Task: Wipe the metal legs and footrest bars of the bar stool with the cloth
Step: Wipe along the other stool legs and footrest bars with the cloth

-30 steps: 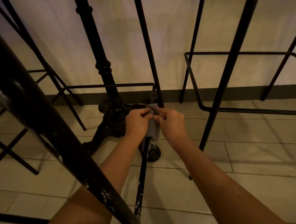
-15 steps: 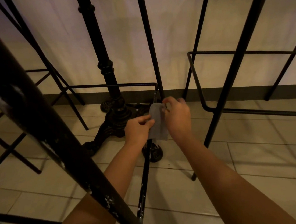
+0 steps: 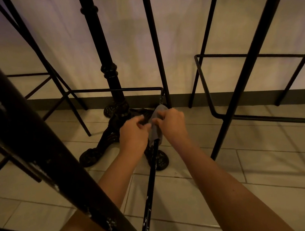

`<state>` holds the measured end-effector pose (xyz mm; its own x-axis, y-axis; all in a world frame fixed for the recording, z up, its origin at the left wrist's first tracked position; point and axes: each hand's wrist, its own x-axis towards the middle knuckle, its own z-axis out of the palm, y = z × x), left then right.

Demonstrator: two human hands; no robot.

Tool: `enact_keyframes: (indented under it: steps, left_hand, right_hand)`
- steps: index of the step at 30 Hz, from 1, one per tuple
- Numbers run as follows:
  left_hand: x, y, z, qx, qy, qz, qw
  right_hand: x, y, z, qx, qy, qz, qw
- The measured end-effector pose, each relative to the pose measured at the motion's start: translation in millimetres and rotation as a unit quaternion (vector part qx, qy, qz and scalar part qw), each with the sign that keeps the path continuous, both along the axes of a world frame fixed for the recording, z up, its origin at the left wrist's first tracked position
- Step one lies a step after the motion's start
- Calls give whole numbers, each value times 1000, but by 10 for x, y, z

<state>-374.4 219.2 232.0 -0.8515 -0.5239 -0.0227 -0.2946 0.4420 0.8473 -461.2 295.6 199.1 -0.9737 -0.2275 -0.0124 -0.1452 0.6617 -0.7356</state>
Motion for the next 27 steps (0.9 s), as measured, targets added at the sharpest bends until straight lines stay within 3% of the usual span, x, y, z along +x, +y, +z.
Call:
enact_keyframes:
  steps: [3,6,20,27]
  left_hand:
    - [186,57,43,3,-87,-52,995]
    - [283,81,33,75,-139,-73,985]
    - [157,78,46,81,-177,-84,977]
    - [69,76,6,66,-151,-80,983]
  right_hand:
    - [-157,-47,21,20,8,-11,1000]
    - [-234,-89,17,1,29,-33,999]
    - [-373,-131,74,57,32,-29,997]
    - [-525,-180,95,53,30,-33,998]
